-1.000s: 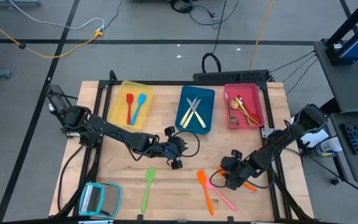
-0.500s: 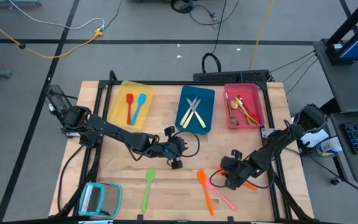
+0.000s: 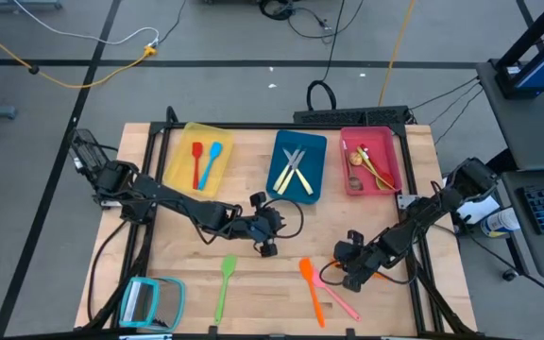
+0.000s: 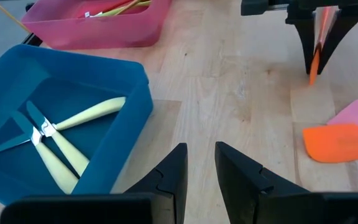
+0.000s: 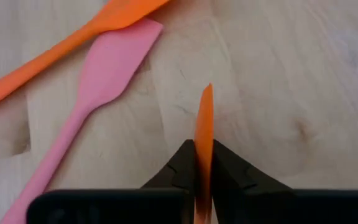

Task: Pick & Place Kitchen Items
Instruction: Put the right orange spatula into the yellow bin

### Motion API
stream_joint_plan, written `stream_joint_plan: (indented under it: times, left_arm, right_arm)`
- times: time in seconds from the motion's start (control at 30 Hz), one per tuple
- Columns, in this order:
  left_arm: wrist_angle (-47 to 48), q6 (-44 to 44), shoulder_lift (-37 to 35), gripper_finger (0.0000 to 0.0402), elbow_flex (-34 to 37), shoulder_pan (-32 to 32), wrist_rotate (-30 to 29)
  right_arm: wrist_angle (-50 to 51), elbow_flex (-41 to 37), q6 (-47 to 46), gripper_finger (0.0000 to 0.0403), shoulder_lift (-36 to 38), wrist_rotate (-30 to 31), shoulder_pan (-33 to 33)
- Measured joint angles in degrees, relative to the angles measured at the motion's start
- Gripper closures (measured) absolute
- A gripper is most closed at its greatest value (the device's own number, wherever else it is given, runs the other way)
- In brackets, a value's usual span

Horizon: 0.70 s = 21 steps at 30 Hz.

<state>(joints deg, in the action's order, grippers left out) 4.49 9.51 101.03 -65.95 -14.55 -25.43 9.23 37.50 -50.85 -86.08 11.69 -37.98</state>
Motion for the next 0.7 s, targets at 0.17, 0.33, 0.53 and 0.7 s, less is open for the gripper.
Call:
stream_joint_plan:
  times: [0.17,0.33,0.53,0.7]
  left_arm:
    - [0.0,0.1,0.0,0.0314,0.0,0.0,0.0]
    - [-0.2,1.6,0.0,0.0314,0.0,-0.3,0.0]
    - [-2.0,2.8,0.0,0.0314,0.0,-0.6,0.1]
    - [-2.2,3.8,0.0,0.0314,0.0,-0.6,0.1]
  right_arm:
    - [0.5,-0.2,1.9,0.0386,2.6,-0.2,0.1]
    - [-0.5,-0.2,5.0,0.0385,6.6,3.2,0.1]
    - [-2.0,-0.1,14.7,0.0382,13.7,14.9,0.3]
    - [-2.6,0.0,22.9,0.0381,20.4,24.2,0.9]
